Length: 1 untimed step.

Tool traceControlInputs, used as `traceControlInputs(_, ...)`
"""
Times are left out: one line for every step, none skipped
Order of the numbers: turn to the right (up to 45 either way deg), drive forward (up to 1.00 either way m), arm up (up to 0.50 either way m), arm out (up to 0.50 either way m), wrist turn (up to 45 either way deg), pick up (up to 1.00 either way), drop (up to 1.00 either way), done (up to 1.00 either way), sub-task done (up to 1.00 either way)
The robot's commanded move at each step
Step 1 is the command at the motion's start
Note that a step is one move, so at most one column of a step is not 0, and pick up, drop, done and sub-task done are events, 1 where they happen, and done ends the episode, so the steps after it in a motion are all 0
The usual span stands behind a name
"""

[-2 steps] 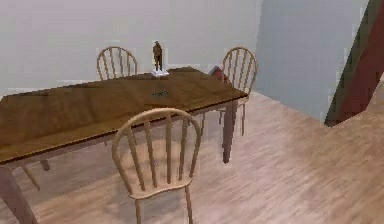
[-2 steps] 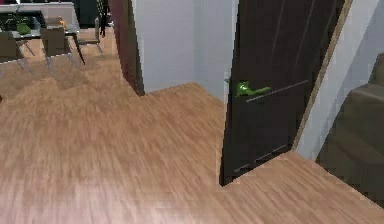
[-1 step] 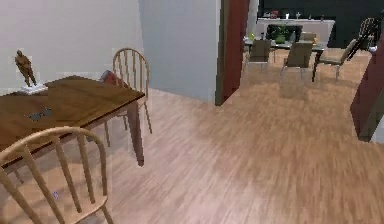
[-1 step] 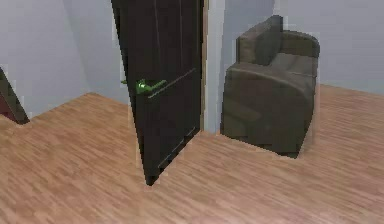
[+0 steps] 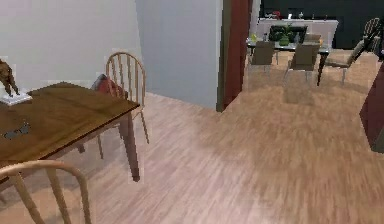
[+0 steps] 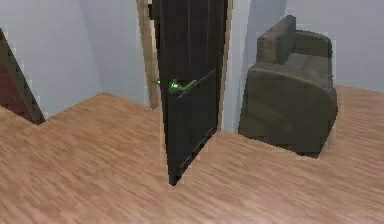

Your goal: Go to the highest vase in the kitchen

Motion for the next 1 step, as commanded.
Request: traceControlInputs(39.0, 0.0, 0.0, 0.0, 0.0, 0.0, 0.0, 0.0, 0.0)
